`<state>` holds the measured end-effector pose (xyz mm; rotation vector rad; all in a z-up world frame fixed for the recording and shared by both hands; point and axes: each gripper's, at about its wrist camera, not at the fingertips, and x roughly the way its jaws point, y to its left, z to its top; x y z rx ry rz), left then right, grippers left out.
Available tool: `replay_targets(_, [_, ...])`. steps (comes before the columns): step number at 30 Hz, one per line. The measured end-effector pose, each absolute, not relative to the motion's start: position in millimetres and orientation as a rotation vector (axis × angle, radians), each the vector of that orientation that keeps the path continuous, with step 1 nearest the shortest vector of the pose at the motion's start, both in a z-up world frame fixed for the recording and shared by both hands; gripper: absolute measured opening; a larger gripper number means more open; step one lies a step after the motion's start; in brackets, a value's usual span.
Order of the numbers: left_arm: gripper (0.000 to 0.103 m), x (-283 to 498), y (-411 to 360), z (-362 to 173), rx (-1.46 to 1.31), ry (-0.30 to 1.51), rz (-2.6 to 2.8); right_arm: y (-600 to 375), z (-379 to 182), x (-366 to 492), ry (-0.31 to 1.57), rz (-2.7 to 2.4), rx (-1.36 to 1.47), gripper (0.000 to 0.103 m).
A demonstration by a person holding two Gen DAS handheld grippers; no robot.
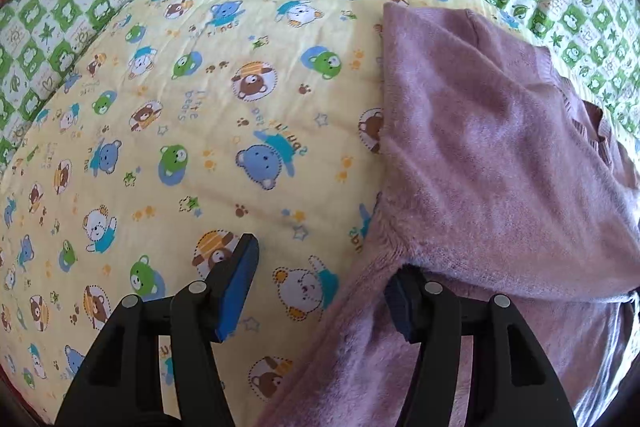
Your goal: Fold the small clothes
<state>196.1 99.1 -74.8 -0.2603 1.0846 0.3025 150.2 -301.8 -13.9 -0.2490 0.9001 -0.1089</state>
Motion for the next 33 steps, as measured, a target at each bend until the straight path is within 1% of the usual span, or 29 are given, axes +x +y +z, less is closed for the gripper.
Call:
replay_targets(1, [0.061,195.6,99.9,-75.1,-0.262,1.086,0.302,-301.8,-16.2,145.8,0.895,-0.131,-0.271,0.022])
replay_targets(4, [0.061,189.6,99.0,-77.5,-0.254,1.091,0.303,-309.0,-17.2,137.4,0.870,-0.199,-0.288,0.022])
replay_targets(7, [0.061,191.1,99.4,-79.8,-0.244,1.099,0.308,-321.6,-15.1,142.6,0.892,-0.172,-0.194,0.023])
replay_targets(10, [0.061,196.1,97.5,-79.4,-0.233,1.106,0.311,-319.5,-11.0,149.5,0.876,-0.142,-0.192,0.023])
replay_targets(11, [0.061,196.9,96.4,-78.2,-0.230,1.107,0.312,-317.4,-9.4,151.9,0.873,-0.117,-0.190,0.022])
replay_targets(12, [0.061,197.7,96.6,-77.6,-0.230,1.107,0.310,-314.6,-6.1,152.7,0.862,-0.107,-0.201,0.003])
replay_targets(13, [0.061,198.2,96.7,-76.6,-0.230,1.105,0.310,-311.8,-0.7,151.2,0.836,-0.121,-0.223,0.000])
replay_targets(15, [0.061,198.1,97.0,-75.8,-0.236,1.106,0.310,-314.1,21.5,141.7,0.721,-0.182,-0.225,0.000])
replay_targets(17, [0.061,197.9,97.5,-76.3,-0.243,1.108,0.311,-325.6,34.5,135.7,0.670,-0.233,-0.180,0.000])
replay_targets(18, [0.061,197.7,96.9,-76.3,-0.244,1.111,0.312,-332.9,33.8,135.4,0.679,-0.251,-0.163,0.000])
replay_targets(21, [0.061,194.9,95.2,-75.4,-0.244,1.114,0.309,-355.2,16.6,139.2,0.808,-0.215,-0.019,0.000])
replay_targets(23, [0.061,192.3,94.1,-76.1,-0.243,1.116,0.309,-365.1,12.3,134.2,0.836,-0.131,0.152,0.003])
replay_targets(24, [0.061,191.4,93.5,-76.5,-0.239,1.117,0.308,-368.9,12.1,131.4,0.829,-0.085,0.247,0.010])
replay_targets(25, [0.061,190.4,92.7,-76.9,-0.236,1.118,0.308,-371.5,12.3,129.3,0.819,-0.056,0.313,0.029])
replay_targets(26, [0.061,188.9,91.3,-76.6,-0.234,1.119,0.308,-373.1,12.2,129.5,0.812,-0.027,0.375,0.041])
replay_targets(27, [0.061,188.2,91.0,-76.6,-0.233,1.120,0.309,-374.0,12.6,131.5,0.806,-0.012,0.420,0.056])
replay_targets(29, [0.061,187.9,90.5,-76.4,-0.232,1.124,0.310,-373.3,13.0,139.9,0.806,0.009,0.468,0.057])
replay_targets(33, [0.061,189.2,90.0,-76.2,-0.226,1.129,0.315,-372.6,6.2,170.0,0.870,0.005,0.438,0.056])
